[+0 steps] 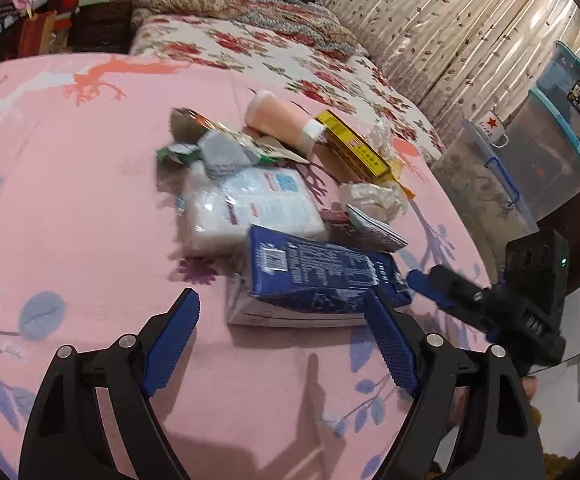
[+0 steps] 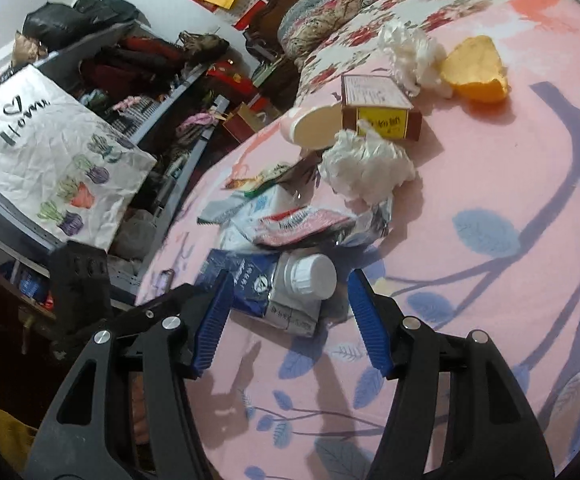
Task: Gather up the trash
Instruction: 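Grasp the blue milk carton with the left tool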
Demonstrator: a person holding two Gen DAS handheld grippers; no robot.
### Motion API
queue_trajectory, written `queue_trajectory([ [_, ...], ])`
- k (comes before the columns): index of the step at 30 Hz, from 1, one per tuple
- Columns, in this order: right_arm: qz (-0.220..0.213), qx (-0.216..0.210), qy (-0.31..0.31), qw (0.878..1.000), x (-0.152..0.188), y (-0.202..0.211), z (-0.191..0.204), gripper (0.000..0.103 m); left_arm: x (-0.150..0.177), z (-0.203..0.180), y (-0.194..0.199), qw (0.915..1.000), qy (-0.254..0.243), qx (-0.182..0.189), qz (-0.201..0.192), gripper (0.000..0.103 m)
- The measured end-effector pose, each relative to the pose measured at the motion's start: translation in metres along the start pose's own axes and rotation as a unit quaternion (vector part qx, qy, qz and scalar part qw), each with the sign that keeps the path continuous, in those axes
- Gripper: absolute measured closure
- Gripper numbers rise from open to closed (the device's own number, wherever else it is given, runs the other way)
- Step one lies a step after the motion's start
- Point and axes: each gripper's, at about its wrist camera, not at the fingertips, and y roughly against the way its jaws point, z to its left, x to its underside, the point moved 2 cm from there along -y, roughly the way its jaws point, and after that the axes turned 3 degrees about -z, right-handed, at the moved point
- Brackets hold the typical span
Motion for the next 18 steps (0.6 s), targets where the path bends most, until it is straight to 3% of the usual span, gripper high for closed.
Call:
queue_trajectory([
  [3, 0.009, 0.024, -0.003, 1.0, 0.004, -0.004, -0.006, 0.041, 0.007, -0.012, -0.002, 0.9995, -0.015, 0.023, 0.014, 0.042],
  [6, -0.002, 0.029, -0.022, 0.999, 0.003, 0.0, -0.015, 0.041, 0.022, -0.028, 0.005, 0.9982, -0.044, 0.035, 0.023, 0.044],
  [9, -0.016, 0.04, -0.03, 0.999, 0.0, 0.008, -0.024, 0.04, 0.043, -0.05, 0.02, 0.9925, -0.105, 0.054, 0.031, 0.042],
  [10, -0.02, 0.038, -0.038, 0.998, -0.001, 0.01, -0.028, 0.04, 0.048, -0.055, 0.025, 0.9908, -0.128, 0.038, 0.024, 0.037],
  [11, -0.022, 0.035, -0.045, 0.998, -0.001, 0.012, -0.031, 0.04, 0.051, -0.057, 0.029, 0.9889, -0.146, 0.015, 0.018, 0.023],
  [12, -0.025, 0.032, -0.051, 0.998, -0.001, 0.014, -0.032, 0.04, 0.051, -0.059, 0.033, 0.9873, -0.159, -0.005, 0.006, 0.019],
  [15, -0.032, 0.035, -0.051, 0.998, -0.001, 0.02, -0.034, 0.04, 0.039, -0.062, 0.037, 0.9796, -0.186, -0.064, -0.038, 0.012],
  [18, -0.038, 0.039, -0.038, 0.998, -0.005, 0.026, -0.029, 0.04, 0.029, -0.068, 0.021, 0.9722, -0.214, -0.083, -0.048, 0.009],
])
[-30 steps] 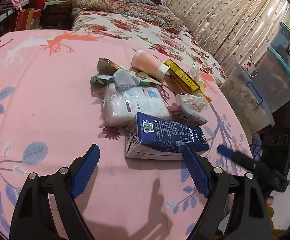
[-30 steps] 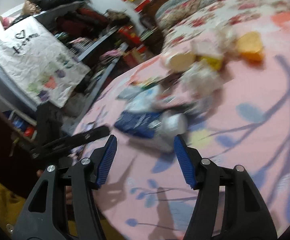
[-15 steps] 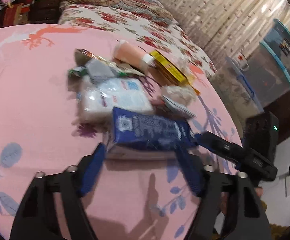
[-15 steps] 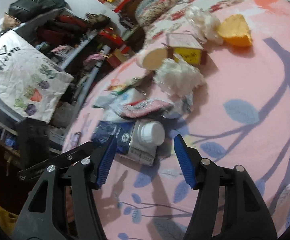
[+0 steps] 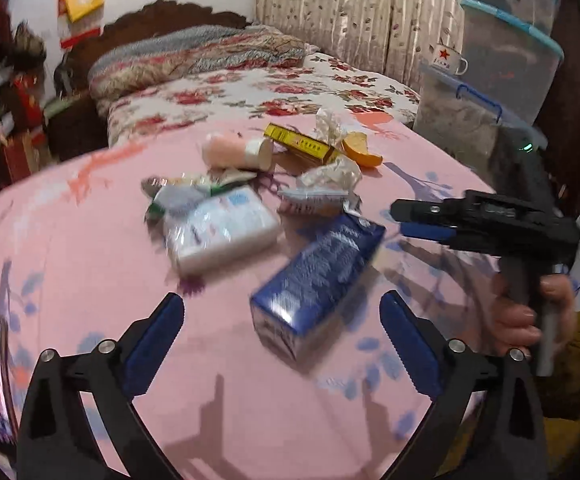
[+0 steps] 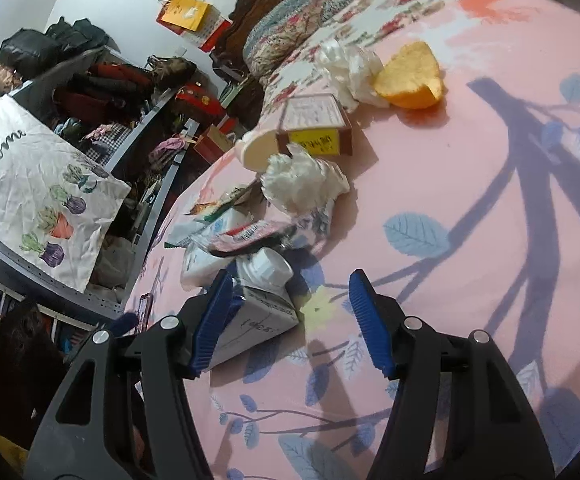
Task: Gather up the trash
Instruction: 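Grasp the blue milk carton with the left tool, then lift the carton with the left tool while the right tool grasps a snack wrapper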
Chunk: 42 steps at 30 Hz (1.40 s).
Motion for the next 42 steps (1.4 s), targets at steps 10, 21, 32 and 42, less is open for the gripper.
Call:
queue_trajectory([
  [10, 0.011, 0.047, 0.184, 0.982, -0.014, -0.01, 0.079, 0.04, 0.007, -0.016, -0.052, 0.9982, -0.024, 0.023, 0.05, 0.043],
  [21, 0.046, 0.063, 0.229, 0.97, -0.021, -0.054, 0.094, 0.04, 0.054, 0.023, 0.014, 0.9965, 0.053, 0.038, 0.053, 0.05],
  [32, 0.051, 0.136, 0.305, 0.941, 0.006, -0.08, 0.104, 0.04, 0.059, 0.052, 0.039, 0.9934, 0.109, -0.002, 0.035, 0.05],
  [42, 0.005, 0.133, 0.313, 0.94, 0.008, -0.061, 0.112, 0.089, 0.063, 0.045, 0.027, 0.9922, 0.112, -0.006, 0.055, 0.027],
])
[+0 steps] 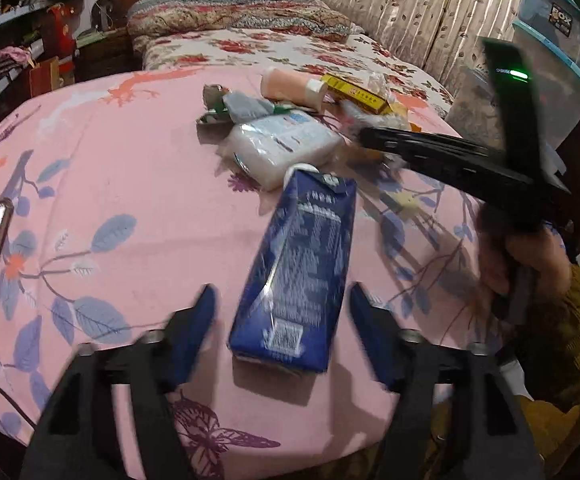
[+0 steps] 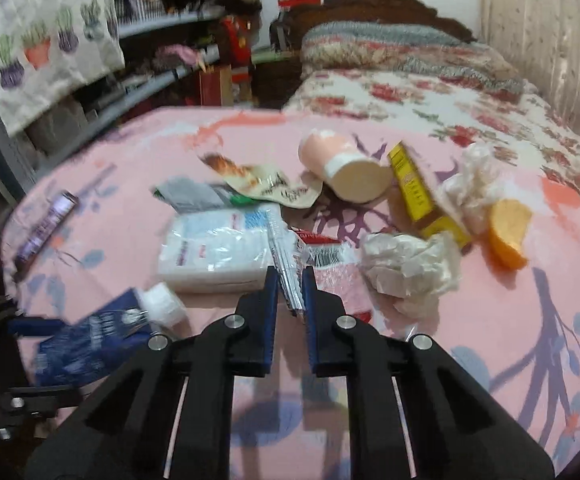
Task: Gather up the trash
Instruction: 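Lift the carton with the left tool while the right tool grasps a snack wrapper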
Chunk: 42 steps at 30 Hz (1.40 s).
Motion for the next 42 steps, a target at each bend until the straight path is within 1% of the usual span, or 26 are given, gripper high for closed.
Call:
queue_trajectory([
  [1, -0.011, -0.006, -0.016, 1.0, 0.003, 0.014, -0.005, 0.089, -0.002, -0.001, 0.001, 1.0, -0.002, -0.001, -0.007, 0.024],
  [4, -0.033, -0.032, -0.072, 0.996, 0.011, 0.048, -0.024, 0.089, -0.009, -0.01, -0.003, 0.9998, -0.018, -0.002, -0.011, 0.024],
  [6, -0.046, -0.053, -0.122, 0.99, 0.018, 0.07, -0.045, 0.089, -0.011, -0.015, -0.01, 0.9996, -0.026, -0.004, -0.007, 0.024],
  [7, -0.05, -0.061, -0.143, 0.987, 0.02, 0.077, -0.053, 0.089, -0.011, -0.016, -0.014, 0.9996, -0.026, -0.006, -0.004, 0.034],
  [8, -0.054, -0.069, -0.164, 0.982, 0.024, 0.083, -0.062, 0.089, -0.011, -0.016, -0.019, 0.9996, -0.026, -0.006, 0.006, 0.054],
  [9, -0.059, -0.077, -0.186, 0.978, 0.028, 0.09, -0.072, 0.089, -0.01, -0.017, -0.023, 0.9996, -0.026, -0.002, 0.013, 0.055],
  [10, -0.063, -0.083, -0.212, 0.972, 0.032, 0.095, -0.084, 0.089, -0.01, -0.017, -0.022, 0.9996, -0.025, -0.004, 0.009, 0.055],
  [12, -0.065, -0.092, -0.248, 0.962, 0.04, 0.1, -0.099, 0.089, -0.009, -0.02, -0.019, 0.9996, -0.025, 0.007, 0.009, 0.055],
  [15, -0.064, -0.116, -0.305, 0.943, 0.054, 0.1, -0.122, 0.089, -0.01, -0.027, -0.008, 0.9993, -0.028, 0.025, 0.0, 0.055],
  [17, -0.062, -0.127, -0.331, 0.933, 0.061, 0.097, -0.132, 0.089, -0.012, -0.031, -0.004, 0.9989, -0.026, 0.038, -0.002, 0.055],
  [19, -0.061, -0.128, -0.358, 0.923, 0.069, 0.095, -0.143, 0.089, -0.017, -0.034, -0.002, 0.9983, -0.025, 0.054, -0.003, 0.055],
  [20, -0.061, -0.124, -0.366, 0.92, 0.073, 0.096, -0.148, 0.089, -0.02, -0.038, -0.002, 0.9979, -0.026, 0.058, -0.003, 0.055],
  [22, -0.062, -0.112, -0.378, 0.917, 0.081, 0.099, -0.156, 0.089, -0.025, -0.046, -0.003, 0.9973, -0.036, 0.064, -0.002, 0.055],
  [25, -0.064, -0.096, -0.381, 0.917, 0.09, 0.105, -0.164, 0.085, -0.032, -0.065, -0.012, 0.9958, -0.059, 0.071, 0.005, 0.055],
  [27, -0.057, -0.093, -0.375, 0.92, 0.093, 0.107, -0.165, 0.085, -0.035, -0.075, -0.018, 0.9944, -0.07, 0.079, 0.011, 0.056],
  [30, -0.045, -0.068, -0.363, 0.928, 0.1, 0.112, -0.167, 0.084, -0.04, -0.094, -0.028, 0.9919, -0.094, 0.084, 0.015, 0.056],
  [31, -0.041, -0.065, -0.363, 0.928, 0.104, 0.113, -0.17, 0.077, -0.042, -0.1, -0.031, 0.9909, -0.1, 0.088, 0.017, 0.056],
  [32, -0.037, -0.063, -0.366, 0.928, 0.107, 0.113, -0.172, 0.054, -0.043, -0.105, -0.034, 0.9901, -0.105, 0.091, 0.019, 0.056],
  [33, -0.037, -0.061, -0.369, 0.927, 0.112, 0.113, -0.176, 0.038, -0.045, -0.11, -0.037, 0.9891, -0.111, 0.094, 0.021, 0.056],
  [34, -0.045, -0.058, -0.373, 0.925, 0.116, 0.117, -0.178, 0.028, -0.045, -0.114, -0.039, 0.9886, -0.115, 0.096, 0.022, 0.056],
  [36, -0.042, -0.066, -0.366, 0.927, 0.12, 0.117, -0.178, 0.035, -0.047, -0.12, -0.043, 0.9877, -0.122, 0.095, 0.024, 0.056],
  [38, -0.033, -0.075, -0.365, 0.927, 0.122, 0.114, -0.178, 0.046, -0.045, -0.123, -0.045, 0.9871, -0.129, 0.091, 0.024, 0.056],
  [39, -0.024, -0.082, -0.368, 0.926, 0.124, 0.109, -0.178, 0.049, -0.045, -0.124, -0.046, 0.9871, -0.131, 0.09, 0.025, 0.057],
  [40, -0.017, -0.088, -0.37, 0.924, 0.126, 0.105, -0.179, 0.056, -0.045, -0.125, -0.047, 0.987, -0.131, 0.089, 0.025, 0.057],
  [42, 0.002, -0.097, -0.384, 0.918, 0.132, 0.093, -0.181, 0.061, -0.043, -0.126, -0.05, 0.9866, -0.136, 0.085, 0.031, 0.057],
])
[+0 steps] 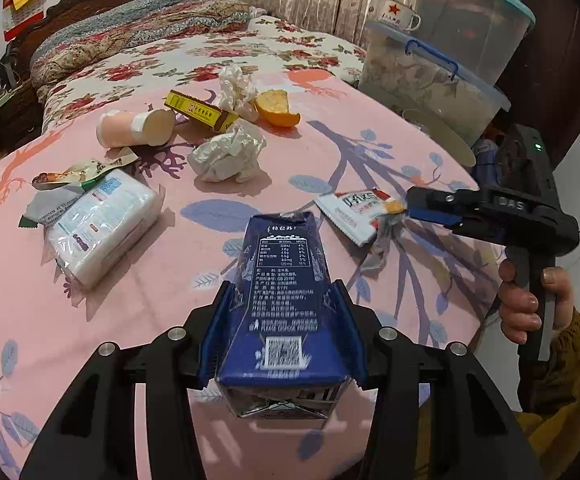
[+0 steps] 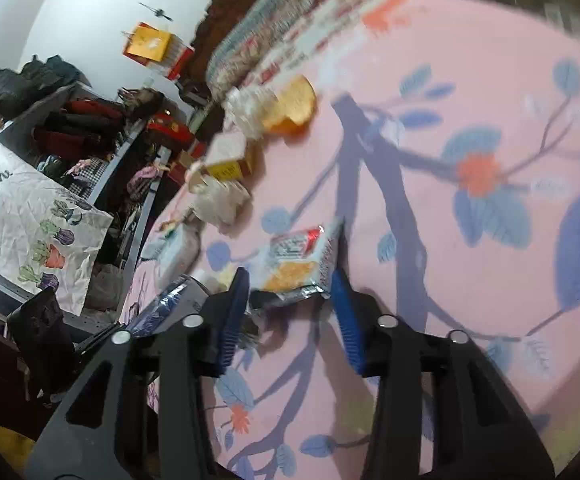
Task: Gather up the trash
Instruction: 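Lift the carton with the left tool while the right tool grasps a snack wrapper, then carry carton and wrapper to the beige wastebasket and open both tools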
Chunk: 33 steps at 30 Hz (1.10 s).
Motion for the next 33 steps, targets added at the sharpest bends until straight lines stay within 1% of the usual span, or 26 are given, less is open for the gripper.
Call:
queue_trajectory([
  [2, 0.009, -0.002, -0.01, 1.0, 0.001, -0.006, -0.005, 0.067, 0.003, -0.002, -0.006, 0.9998, -0.006, -0.006, 0.016, 0.057],
  [4, 0.006, -0.007, -0.009, 1.0, 0.002, -0.006, -0.007, 0.067, 0.007, -0.001, -0.018, 0.999, -0.01, -0.018, 0.04, 0.057],
  [7, 0.01, -0.024, -0.018, 1.0, 0.0, -0.004, -0.011, 0.065, 0.004, -0.003, -0.024, 0.9988, -0.011, -0.019, 0.045, 0.057],
  [12, 0.013, -0.045, -0.044, 0.998, -0.009, -0.006, -0.02, 0.065, -0.013, -0.013, -0.041, 0.9987, -0.019, -0.002, 0.047, 0.057],
  [15, 0.021, -0.065, -0.056, 0.996, -0.015, -0.017, -0.018, 0.069, -0.024, -0.022, -0.054, 0.9983, -0.034, 0.0, 0.046, 0.057],
  [16, 0.026, -0.068, -0.056, 0.996, -0.016, -0.021, -0.016, 0.074, -0.027, -0.025, -0.058, 0.9981, -0.039, 0.0, 0.047, 0.057],
  [17, 0.031, -0.068, -0.055, 0.996, -0.017, -0.025, -0.016, 0.089, -0.031, -0.028, -0.061, 0.9979, -0.042, 0.003, 0.049, 0.057],
  [18, 0.031, -0.069, -0.054, 0.996, -0.016, -0.027, -0.015, 0.09, -0.033, -0.031, -0.064, 0.9977, -0.045, 0.007, 0.051, 0.057],
  [19, 0.026, -0.071, -0.053, 0.996, -0.017, -0.026, -0.016, 0.093, -0.036, -0.035, -0.067, 0.9973, -0.048, 0.012, 0.054, 0.057],
  [20, 0.015, -0.07, -0.053, 0.996, -0.02, -0.021, -0.019, 0.094, -0.04, -0.039, -0.07, 0.9968, -0.054, 0.015, 0.057, 0.057],
  [23, -0.039, -0.05, -0.057, 0.996, -0.038, 0.01, -0.037, 0.095, -0.056, -0.054, -0.082, 0.9956, -0.066, 0.027, 0.061, 0.057],
  [24, -0.048, -0.047, -0.061, 0.996, -0.042, 0.018, -0.043, 0.095, -0.062, -0.06, -0.087, 0.9951, -0.071, 0.032, 0.061, 0.057],
  [26, -0.08, -0.033, -0.072, 0.994, -0.056, 0.046, -0.063, 0.095, -0.081, -0.077, -0.102, 0.9934, -0.08, 0.049, 0.065, 0.057],
  [27, -0.103, -0.019, -0.076, 0.992, -0.065, 0.063, -0.076, 0.095, -0.089, -0.084, -0.109, 0.9924, -0.085, 0.058, 0.068, 0.057],
  [30, -0.153, 0.01, -0.093, 0.984, -0.09, 0.104, -0.109, 0.095, -0.123, -0.12, -0.136, 0.9872, -0.11, 0.089, 0.073, 0.057],
  [32, -0.178, 0.029, -0.101, 0.978, -0.104, 0.125, -0.127, 0.095, -0.15, -0.156, -0.159, 0.9819, -0.133, 0.111, 0.077, 0.057],
  [33, -0.189, 0.042, -0.104, 0.975, -0.112, 0.135, -0.137, 0.095, -0.158, -0.167, -0.166, 0.98, -0.139, 0.118, 0.079, 0.057],
])
